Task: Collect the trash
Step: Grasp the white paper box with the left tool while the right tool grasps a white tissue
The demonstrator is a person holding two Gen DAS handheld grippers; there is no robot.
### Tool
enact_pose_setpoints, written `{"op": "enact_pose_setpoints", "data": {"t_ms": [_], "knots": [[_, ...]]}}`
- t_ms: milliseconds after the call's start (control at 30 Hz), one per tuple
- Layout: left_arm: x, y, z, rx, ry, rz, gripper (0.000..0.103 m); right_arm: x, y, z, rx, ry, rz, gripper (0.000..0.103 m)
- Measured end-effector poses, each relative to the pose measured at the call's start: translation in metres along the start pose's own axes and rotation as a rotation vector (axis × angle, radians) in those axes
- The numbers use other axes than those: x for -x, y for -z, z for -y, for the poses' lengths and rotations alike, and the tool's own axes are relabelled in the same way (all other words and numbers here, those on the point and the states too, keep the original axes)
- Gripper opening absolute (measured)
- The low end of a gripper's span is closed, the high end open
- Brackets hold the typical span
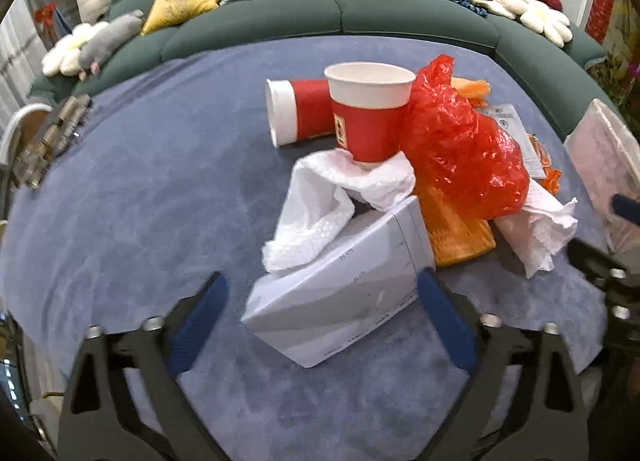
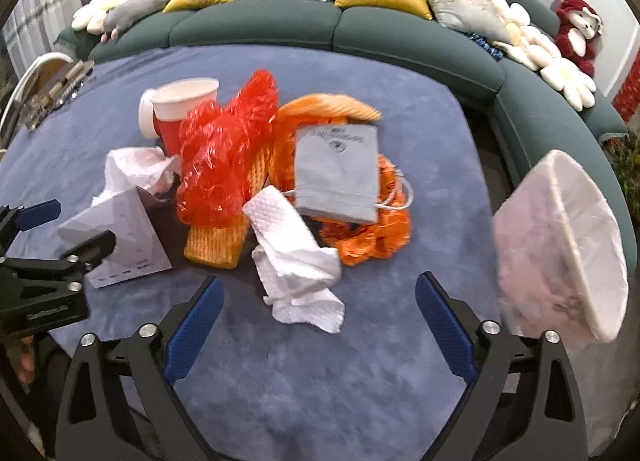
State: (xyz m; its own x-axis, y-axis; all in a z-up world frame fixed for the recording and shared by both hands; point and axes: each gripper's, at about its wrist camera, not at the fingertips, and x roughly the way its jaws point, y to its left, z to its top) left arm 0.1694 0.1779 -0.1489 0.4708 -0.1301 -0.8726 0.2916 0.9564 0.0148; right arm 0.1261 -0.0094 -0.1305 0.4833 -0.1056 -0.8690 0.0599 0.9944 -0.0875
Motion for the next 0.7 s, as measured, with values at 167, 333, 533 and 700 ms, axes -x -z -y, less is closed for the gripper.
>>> {"op": "enact_pose_setpoints", "data": {"t_ms": [167, 333, 533, 700], "knots": [[-0.002, 0.006, -0.001, 0.011, 0.002, 0.006, 0.058, -0.023, -0.001, -0.007, 0.007, 0.004, -0.039, 0.074], [0.005, 0.008, -0.006, 0.034, 0.016, 0.007, 0.033, -0.03, -0.002, -0.012, 0.006, -0.024, -0.054, 0.043], [0.018, 0.013, 0.003, 0.038, 0.059, 0.004, 0.019, -0.022, 0.002, -0.008, -0.015, -0.072, -0.054, 0.012], [0.026, 0.017, 0.021, 0.015, 0.143, -0.016, 0.026, -0.01, 0.006, -0.002, -0.036, -0.095, -0.037, 0.009]]}}
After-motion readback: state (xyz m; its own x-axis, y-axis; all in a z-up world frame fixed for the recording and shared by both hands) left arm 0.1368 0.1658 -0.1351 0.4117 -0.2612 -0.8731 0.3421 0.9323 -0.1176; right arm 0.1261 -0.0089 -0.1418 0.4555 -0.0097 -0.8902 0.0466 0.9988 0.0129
